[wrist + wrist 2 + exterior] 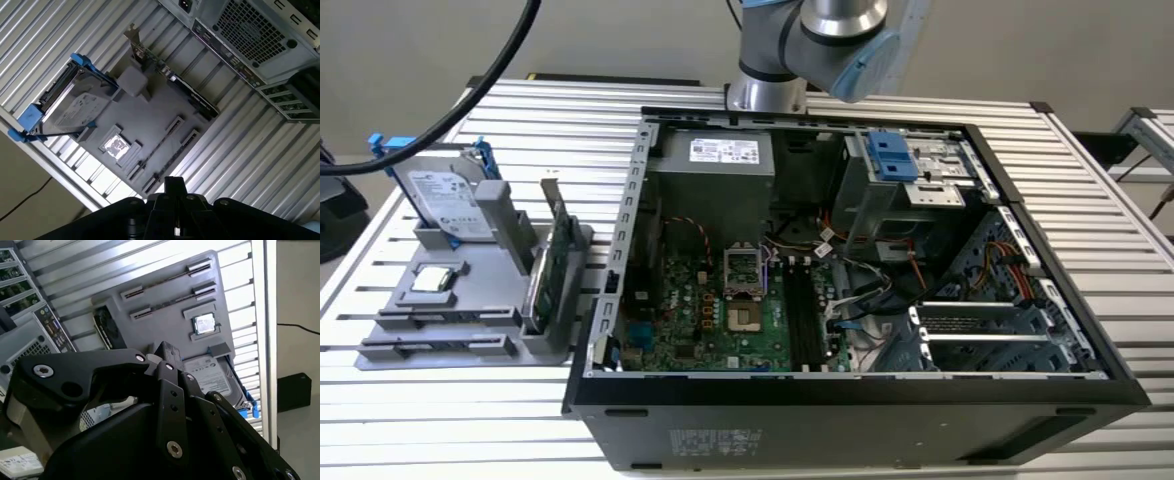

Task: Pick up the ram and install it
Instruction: 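Pick up the ram and move it above insertion slot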

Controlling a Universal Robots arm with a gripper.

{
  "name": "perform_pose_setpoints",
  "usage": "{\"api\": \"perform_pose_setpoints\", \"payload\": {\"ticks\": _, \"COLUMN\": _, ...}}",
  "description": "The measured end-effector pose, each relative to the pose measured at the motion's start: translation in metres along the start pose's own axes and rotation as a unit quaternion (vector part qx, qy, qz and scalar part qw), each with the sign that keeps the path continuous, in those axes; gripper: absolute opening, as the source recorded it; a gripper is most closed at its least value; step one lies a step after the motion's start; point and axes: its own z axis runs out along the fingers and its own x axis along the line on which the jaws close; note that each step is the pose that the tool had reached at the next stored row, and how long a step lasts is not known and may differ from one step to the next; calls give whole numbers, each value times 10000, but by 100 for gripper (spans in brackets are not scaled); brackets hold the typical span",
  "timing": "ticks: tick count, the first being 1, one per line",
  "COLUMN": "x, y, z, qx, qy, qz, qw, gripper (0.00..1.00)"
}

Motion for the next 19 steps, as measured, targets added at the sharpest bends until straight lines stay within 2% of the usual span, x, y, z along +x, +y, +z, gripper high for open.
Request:
{"api": "perform_pose_setpoints", "payload": {"ticks": 5, "x": 0, "y": 0, "z": 7, "qx": 0, "qy": -11, "qz": 232, "qw": 9997, "gripper": 0}}
{"api": "perform_pose_setpoints", "payload": {"ticks": 10, "x": 0, "y": 0, "z": 13, "qx": 0, "qy": -22, "qz": 460, "qw": 9989, "gripper": 0}}
{"api": "perform_pose_setpoints", "payload": {"ticks": 15, "x": 1, "y": -1, "z": 19, "qx": 0, "qy": -33, "qz": 685, "qw": 9976, "gripper": 0}}
{"api": "perform_pose_setpoints", "payload": {"ticks": 19, "x": 1, "y": -1, "z": 24, "qx": 0, "qy": -42, "qz": 879, "qw": 9961, "gripper": 0}}
